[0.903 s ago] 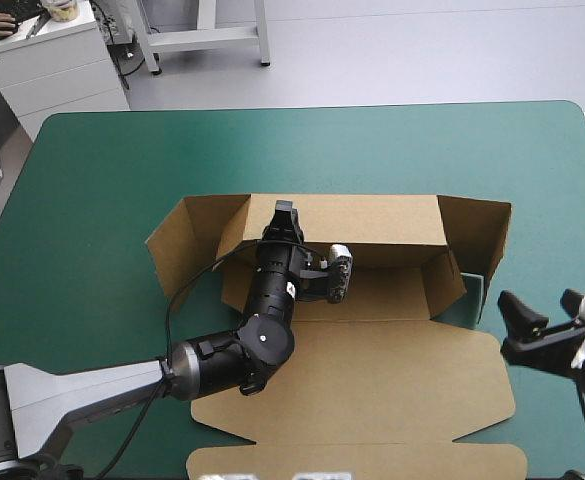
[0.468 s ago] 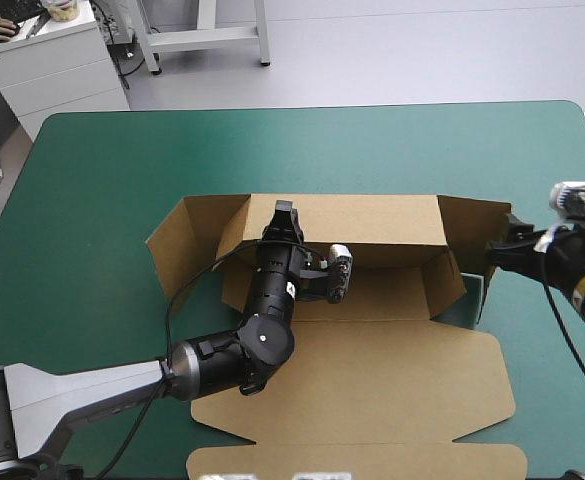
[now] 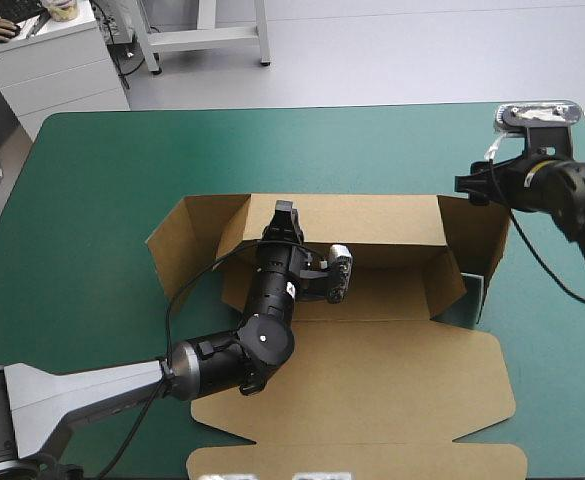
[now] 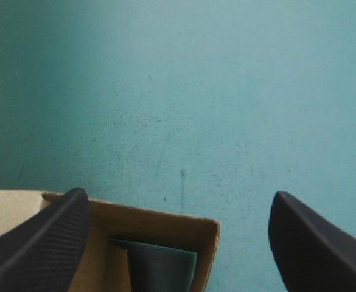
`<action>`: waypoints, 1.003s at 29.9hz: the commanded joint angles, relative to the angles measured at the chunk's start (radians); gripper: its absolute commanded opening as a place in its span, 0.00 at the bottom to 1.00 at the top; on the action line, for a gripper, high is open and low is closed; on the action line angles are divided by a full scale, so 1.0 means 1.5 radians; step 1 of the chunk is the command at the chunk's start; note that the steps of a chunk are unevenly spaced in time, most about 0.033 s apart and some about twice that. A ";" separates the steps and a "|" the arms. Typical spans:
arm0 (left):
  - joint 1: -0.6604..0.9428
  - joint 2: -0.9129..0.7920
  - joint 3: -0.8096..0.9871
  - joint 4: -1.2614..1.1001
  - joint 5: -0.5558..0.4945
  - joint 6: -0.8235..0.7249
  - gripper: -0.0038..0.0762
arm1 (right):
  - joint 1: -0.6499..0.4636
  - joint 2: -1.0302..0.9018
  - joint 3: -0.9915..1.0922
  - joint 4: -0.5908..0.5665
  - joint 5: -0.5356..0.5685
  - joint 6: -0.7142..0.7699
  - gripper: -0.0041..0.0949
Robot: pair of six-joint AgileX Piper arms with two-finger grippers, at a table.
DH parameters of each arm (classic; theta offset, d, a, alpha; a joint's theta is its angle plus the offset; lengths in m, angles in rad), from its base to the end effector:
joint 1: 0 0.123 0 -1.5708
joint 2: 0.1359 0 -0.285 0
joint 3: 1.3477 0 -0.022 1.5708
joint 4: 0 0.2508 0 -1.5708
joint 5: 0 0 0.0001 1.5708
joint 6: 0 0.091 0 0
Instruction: Fold the box
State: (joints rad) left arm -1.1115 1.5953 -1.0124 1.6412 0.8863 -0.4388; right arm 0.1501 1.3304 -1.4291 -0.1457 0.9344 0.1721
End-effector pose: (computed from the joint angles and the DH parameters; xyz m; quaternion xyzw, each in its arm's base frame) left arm 0.2092 -0.2641 0.2814 0.6083 0.5064 0.3892 0.4713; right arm 0.2776 0.0312 0.4132 -0.0062 0.9144 -0.0061 0.4048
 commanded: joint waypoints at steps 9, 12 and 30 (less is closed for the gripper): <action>-0.004 -0.027 -0.011 0.019 0.040 0.001 0.04 | -0.180 0.168 -0.205 0.217 0.109 -0.181 0.79; -0.004 -0.027 -0.011 0.021 0.040 0.001 0.04 | -0.191 0.185 -0.205 0.222 0.152 -0.225 0.79; -0.004 -0.027 -0.011 0.018 0.046 0.001 0.04 | -0.258 0.196 -0.094 0.340 0.213 -0.291 0.77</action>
State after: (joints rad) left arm -1.1126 1.5953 -1.0102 1.6409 0.8985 -0.4397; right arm -0.2002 1.6889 -1.5833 0.2691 1.2376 -0.2164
